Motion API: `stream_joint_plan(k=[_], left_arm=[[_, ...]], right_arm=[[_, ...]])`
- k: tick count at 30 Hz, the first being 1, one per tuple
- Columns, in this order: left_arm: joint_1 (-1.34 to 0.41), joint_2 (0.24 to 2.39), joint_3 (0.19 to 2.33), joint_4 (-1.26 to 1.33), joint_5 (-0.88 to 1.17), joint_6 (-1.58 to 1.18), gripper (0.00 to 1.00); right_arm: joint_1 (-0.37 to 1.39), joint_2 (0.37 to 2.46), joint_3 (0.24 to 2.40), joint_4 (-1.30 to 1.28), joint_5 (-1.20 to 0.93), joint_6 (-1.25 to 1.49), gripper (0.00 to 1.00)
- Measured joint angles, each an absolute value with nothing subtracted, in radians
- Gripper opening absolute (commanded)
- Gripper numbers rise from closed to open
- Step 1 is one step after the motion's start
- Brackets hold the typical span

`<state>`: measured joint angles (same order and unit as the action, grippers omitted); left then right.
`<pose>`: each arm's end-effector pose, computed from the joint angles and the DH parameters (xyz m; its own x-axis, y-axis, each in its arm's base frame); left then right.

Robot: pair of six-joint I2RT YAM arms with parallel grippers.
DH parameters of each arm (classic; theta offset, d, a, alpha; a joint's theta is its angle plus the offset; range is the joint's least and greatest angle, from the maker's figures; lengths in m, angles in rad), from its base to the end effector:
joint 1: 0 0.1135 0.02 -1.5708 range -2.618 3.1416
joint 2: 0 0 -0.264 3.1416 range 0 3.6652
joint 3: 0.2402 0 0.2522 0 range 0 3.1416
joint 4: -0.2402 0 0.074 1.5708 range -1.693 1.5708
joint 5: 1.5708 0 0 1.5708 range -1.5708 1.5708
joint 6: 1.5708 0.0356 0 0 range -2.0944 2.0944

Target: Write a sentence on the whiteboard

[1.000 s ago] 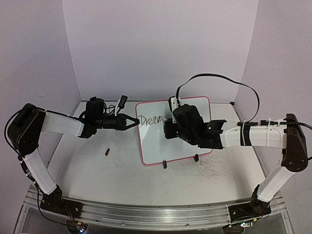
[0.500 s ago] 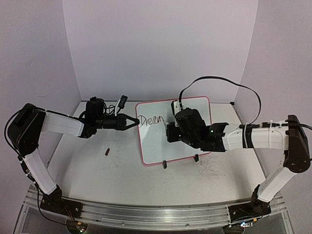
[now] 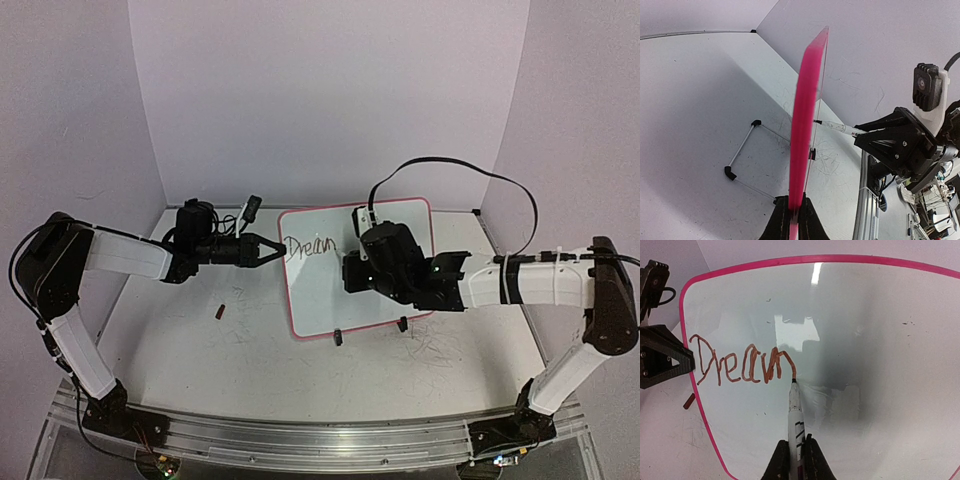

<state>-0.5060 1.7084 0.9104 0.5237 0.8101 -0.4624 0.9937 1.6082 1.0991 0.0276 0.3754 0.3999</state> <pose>0.3068 -0.1995 0.2148 -0.6332 -0.0007 -0.7740 0.7392 0.2958 -0.6050 0.2117 0.3012 0.2607 -0.4673 -0.0538 -0.8825 -0.4565 0.8695 0.1887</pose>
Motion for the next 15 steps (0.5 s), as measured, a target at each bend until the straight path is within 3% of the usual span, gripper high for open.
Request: stream_joint_plan(k=[15], left_arm=[[-0.513, 1.701, 0.91, 0.517, 0.791, -0.442, 0.0]], right_arm=[[0.994, 1.306, 1.049, 0.01, 0.363, 0.379, 0.0]])
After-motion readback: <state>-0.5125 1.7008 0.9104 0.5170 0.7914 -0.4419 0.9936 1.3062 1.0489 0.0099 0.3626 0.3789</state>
